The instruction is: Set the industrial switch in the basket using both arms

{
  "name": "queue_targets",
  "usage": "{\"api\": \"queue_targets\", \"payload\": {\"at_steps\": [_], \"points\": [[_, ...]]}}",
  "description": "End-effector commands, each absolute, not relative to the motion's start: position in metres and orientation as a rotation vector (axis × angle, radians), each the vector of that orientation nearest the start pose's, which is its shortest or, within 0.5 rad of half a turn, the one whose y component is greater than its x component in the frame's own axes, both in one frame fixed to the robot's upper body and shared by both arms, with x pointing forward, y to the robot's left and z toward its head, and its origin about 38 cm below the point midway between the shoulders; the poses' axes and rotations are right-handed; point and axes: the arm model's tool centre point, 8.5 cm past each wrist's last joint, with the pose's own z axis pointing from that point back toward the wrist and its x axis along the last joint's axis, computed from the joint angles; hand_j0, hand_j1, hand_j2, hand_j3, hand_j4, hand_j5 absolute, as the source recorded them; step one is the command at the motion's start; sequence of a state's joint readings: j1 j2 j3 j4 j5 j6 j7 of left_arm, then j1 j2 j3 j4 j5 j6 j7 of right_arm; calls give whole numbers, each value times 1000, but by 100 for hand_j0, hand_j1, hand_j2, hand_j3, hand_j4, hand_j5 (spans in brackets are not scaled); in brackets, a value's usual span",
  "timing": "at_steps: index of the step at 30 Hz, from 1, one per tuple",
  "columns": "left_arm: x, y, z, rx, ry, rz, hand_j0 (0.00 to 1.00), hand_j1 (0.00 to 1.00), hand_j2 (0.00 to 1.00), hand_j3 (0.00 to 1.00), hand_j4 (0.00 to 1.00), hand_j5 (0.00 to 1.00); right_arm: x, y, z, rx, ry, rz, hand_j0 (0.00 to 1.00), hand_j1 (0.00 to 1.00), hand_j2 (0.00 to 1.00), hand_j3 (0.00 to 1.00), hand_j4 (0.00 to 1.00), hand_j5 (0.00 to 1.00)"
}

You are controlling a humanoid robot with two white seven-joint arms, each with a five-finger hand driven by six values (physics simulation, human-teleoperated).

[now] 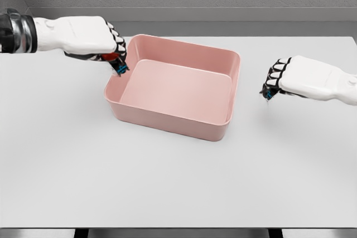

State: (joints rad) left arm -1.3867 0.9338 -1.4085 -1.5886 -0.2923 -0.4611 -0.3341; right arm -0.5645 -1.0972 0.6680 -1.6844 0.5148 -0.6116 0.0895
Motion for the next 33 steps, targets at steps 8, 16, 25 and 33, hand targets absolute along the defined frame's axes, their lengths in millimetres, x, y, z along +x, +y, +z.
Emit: {"api": "queue_targets", "payload": {"at_steps": [8,16,25,33], "points": [[447,180,305,-561,1597,2872,49,49,49,49,49,49,385,-308,260,758,2116,-2640,43,43,43,43,43,43],[455,187,266,-542,1490,2979,51,51,51,51,51,51,390,-284,269,710,2177,-2546,43,43,43,43,43,43],[451,175,254,-505,1455,2971,88,88,88,88,88,88,393,-276,284,715,2204,-2483,41,41,41,41,41,41],[449,175,250,-487,1440,2979,98,98,98,98,98,98,394,-252,277,623,2215,-2458,41,41,41,41,41,41]]}}
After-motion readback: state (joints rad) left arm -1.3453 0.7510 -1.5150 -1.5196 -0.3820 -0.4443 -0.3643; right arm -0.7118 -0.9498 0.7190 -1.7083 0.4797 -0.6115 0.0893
